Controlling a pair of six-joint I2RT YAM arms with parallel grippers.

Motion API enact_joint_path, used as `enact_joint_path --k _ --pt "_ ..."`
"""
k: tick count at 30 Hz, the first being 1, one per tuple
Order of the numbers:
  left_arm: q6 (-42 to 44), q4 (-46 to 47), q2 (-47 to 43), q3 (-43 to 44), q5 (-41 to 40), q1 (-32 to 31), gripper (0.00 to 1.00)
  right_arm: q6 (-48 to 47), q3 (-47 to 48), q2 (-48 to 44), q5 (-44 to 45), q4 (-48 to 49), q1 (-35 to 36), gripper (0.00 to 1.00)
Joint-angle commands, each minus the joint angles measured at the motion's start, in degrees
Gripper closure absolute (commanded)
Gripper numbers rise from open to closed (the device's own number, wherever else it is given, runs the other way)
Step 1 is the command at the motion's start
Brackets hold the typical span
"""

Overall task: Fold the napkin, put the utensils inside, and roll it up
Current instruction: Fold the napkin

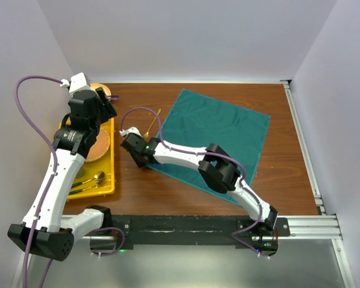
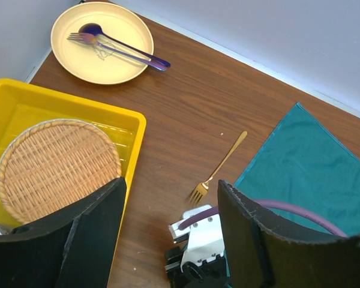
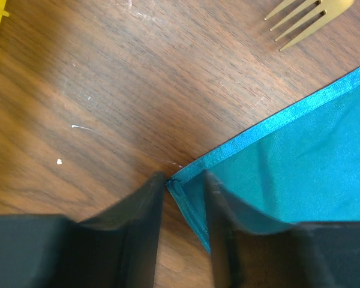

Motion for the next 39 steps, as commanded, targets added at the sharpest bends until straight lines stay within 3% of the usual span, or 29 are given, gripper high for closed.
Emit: enact_joint_path --k 1,2,6,12,18,26,30,39 --pt "0.65 1.01 -0.78 0.61 -0.78 -0.12 0.31 0.26 -0.5 2.25 1.2 -1.79 1.4 0.74" --pt "0.56 0.84 -0.87 0.7 -1.05 -0.12 0.3 0.52 -0.86 2.42 2.42 -1.87 1.84 0.82" --pt "0.04 0.66 -0.78 0.26 -1.49 -0.12 0.29 1.49 -2.0 1.55 3.23 -1.43 1.93 0.93" --pt "0.74 2.77 0.89 -0.61 3.05 -0.12 0.29 1.49 -2.0 -9.68 -1.95 -1.52 -1.23 1.0" --pt "3.55 11.28 2.64 -4.92 17.37 -0.12 0.3 -0.17 -15.26 -22.96 -11.87 3.05 -15.01 1.0" --pt "2.06 16.3 7.21 -6.86 27.06 -1.17 0.3 -7.91 -30.03 -30.53 -13.12 5.76 -38.74 1.0" --pt "2.32 17.36 9.32 -6.86 28.65 -3.71 0.3 -11.24 -31.01 -29.57 -13.65 8.23 -47.71 1.0" --pt "1.62 19.47 12.66 -7.03 30.06 -6.71 0.3 -13.71 -27.85 -26.23 -14.97 9.38 -56.51 1.0"
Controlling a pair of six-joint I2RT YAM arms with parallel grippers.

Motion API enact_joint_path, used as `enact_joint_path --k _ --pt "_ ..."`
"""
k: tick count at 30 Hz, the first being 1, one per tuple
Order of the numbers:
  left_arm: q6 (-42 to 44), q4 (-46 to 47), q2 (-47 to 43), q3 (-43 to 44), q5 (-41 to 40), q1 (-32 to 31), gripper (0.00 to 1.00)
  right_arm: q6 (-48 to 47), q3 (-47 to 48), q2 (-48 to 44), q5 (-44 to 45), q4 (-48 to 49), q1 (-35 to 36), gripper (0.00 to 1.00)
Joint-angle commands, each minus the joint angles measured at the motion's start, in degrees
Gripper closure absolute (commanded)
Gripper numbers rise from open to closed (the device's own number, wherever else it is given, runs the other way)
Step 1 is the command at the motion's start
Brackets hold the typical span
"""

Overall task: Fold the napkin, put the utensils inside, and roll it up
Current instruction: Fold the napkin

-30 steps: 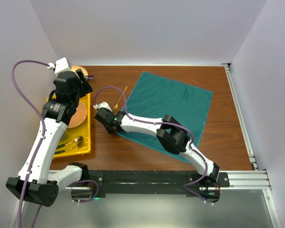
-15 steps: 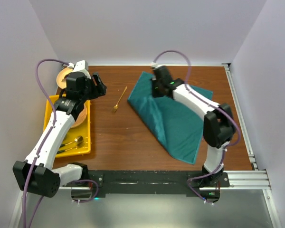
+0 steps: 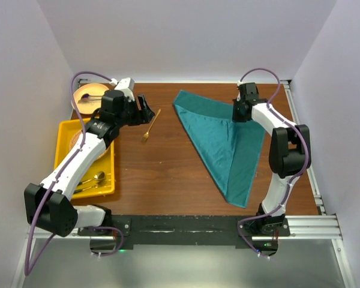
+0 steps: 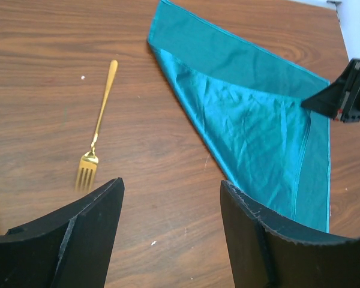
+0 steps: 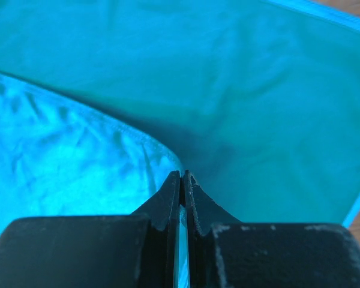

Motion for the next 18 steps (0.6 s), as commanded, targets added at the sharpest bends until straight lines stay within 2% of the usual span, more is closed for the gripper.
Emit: enact_joint_path --k 1,18 --pt "-0.13 3.6 1.04 0.31 1.97 -0.83 0.3 -2.93 4.33 1.35 -1.11 1.95 -2.79 1.0" --pt "0.13 4.48 4.55 1.81 2.24 -1.88 0.3 -2.67 7.85 4.78 -2.25 5.81 -12.55 1.0"
